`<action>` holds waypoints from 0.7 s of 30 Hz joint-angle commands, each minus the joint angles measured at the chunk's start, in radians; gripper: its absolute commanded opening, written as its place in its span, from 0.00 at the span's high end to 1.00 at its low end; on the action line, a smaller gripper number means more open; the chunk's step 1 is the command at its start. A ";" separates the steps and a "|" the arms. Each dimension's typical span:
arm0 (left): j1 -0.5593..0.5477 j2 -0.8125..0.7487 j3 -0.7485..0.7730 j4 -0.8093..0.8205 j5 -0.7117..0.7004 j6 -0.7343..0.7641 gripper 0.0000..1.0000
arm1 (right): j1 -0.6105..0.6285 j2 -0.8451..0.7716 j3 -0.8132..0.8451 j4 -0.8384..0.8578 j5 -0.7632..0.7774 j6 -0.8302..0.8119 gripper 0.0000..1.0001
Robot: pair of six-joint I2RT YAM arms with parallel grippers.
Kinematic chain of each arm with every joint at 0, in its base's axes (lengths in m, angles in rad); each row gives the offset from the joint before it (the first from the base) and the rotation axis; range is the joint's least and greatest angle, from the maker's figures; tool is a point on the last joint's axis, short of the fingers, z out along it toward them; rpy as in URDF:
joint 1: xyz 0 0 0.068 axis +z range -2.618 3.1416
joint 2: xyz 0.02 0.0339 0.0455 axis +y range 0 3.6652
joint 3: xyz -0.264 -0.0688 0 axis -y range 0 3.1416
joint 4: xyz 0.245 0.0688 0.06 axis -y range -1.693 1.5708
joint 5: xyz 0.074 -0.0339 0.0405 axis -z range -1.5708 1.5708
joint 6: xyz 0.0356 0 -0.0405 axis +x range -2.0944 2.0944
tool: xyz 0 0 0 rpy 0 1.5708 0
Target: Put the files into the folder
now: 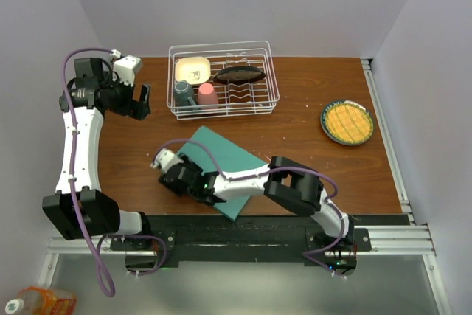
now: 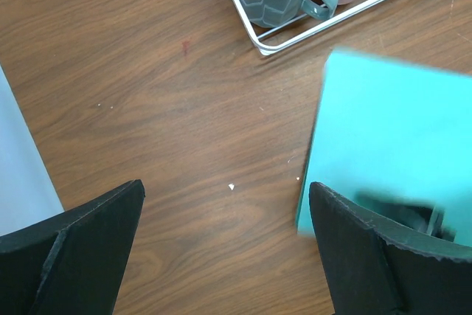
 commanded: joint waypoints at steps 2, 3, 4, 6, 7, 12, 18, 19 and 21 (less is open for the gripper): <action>0.003 0.013 0.033 0.003 0.035 -0.022 0.00 | -0.053 0.020 0.089 -0.110 0.408 0.204 0.32; 0.003 0.014 0.027 0.006 0.040 -0.025 0.00 | -0.054 0.026 0.116 -0.175 0.444 0.243 0.31; 0.005 0.016 0.026 0.005 0.045 -0.024 0.00 | -0.054 0.034 0.130 -0.200 0.477 0.308 0.31; 0.005 0.020 0.018 -0.003 0.052 -0.024 0.00 | -0.056 0.058 0.179 -0.289 0.495 0.381 0.30; 0.005 0.022 0.016 -0.006 0.055 -0.015 0.00 | -0.057 0.066 0.196 -0.314 0.493 0.437 0.30; 0.005 0.010 0.000 -0.088 0.103 0.087 0.00 | -0.083 -0.062 0.143 -0.257 0.377 0.406 0.27; 0.002 -0.003 -0.088 -0.207 0.210 0.262 0.21 | -0.186 -0.375 -0.139 -0.101 0.205 0.326 0.28; -0.007 -0.003 -0.102 -0.216 0.224 0.280 0.22 | -0.203 -0.474 -0.179 -0.086 0.188 0.314 0.27; -0.018 0.002 -0.145 -0.240 0.232 0.298 0.20 | -0.249 -0.547 -0.262 -0.116 0.197 0.318 0.27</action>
